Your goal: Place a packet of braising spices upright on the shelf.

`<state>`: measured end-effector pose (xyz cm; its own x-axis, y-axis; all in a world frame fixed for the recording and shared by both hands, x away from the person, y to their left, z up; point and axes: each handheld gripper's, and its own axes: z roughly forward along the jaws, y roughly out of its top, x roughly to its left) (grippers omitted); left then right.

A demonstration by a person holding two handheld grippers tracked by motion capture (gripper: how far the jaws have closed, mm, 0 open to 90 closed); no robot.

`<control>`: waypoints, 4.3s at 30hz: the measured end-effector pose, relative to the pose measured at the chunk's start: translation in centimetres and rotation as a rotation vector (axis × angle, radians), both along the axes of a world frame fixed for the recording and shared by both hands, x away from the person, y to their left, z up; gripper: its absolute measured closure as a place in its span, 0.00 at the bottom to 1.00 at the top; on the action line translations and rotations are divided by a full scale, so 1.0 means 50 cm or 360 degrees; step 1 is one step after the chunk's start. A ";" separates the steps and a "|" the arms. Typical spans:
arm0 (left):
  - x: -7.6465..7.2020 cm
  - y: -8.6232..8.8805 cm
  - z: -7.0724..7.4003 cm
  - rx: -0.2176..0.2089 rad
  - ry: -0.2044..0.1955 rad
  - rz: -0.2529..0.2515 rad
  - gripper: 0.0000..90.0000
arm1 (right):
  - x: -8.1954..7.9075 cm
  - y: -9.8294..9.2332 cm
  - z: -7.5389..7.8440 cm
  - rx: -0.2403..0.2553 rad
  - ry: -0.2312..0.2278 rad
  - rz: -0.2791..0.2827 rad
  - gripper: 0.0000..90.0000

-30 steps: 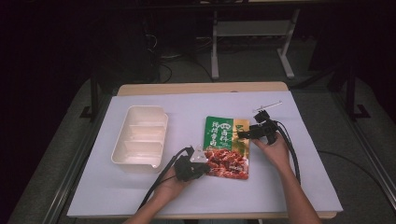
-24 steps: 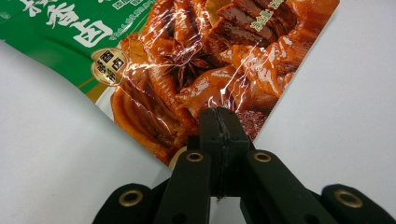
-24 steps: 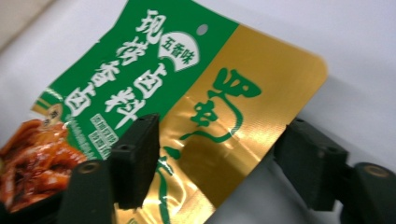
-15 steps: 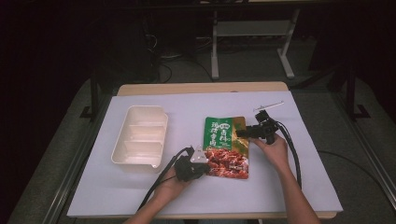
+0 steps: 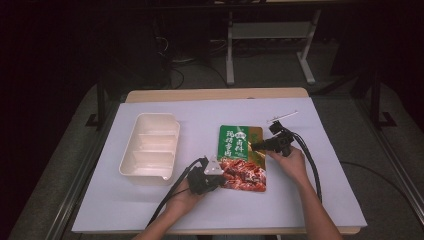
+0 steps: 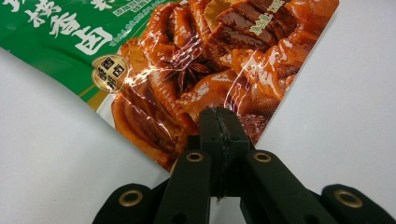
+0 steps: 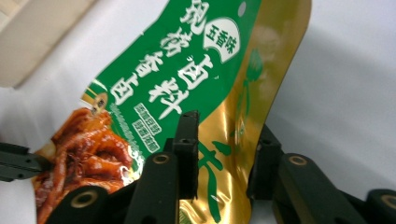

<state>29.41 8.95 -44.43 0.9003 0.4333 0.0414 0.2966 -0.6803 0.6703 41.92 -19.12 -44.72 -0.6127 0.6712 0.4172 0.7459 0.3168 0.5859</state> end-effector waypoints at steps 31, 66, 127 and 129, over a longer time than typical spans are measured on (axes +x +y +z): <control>-0.043 0.055 0.026 -0.0292 -0.0018 -0.0019 0.82 | -0.051 0.012 0.133 0.0065 -0.0241 0.0020 1.00; -0.129 0.161 0.038 -0.0378 -0.0081 -0.0022 0.69 | -0.106 0.116 0.290 0.0098 -0.0530 0.0247 1.00; -0.138 0.188 0.021 -0.0415 -0.0142 -0.0010 0.53 | -0.022 0.390 0.423 0.0294 -0.0712 0.0486 1.00; -0.138 0.189 0.021 -0.0417 -0.0142 -0.0011 0.53 | -0.020 0.401 0.421 0.0300 -0.0718 0.0493 1.00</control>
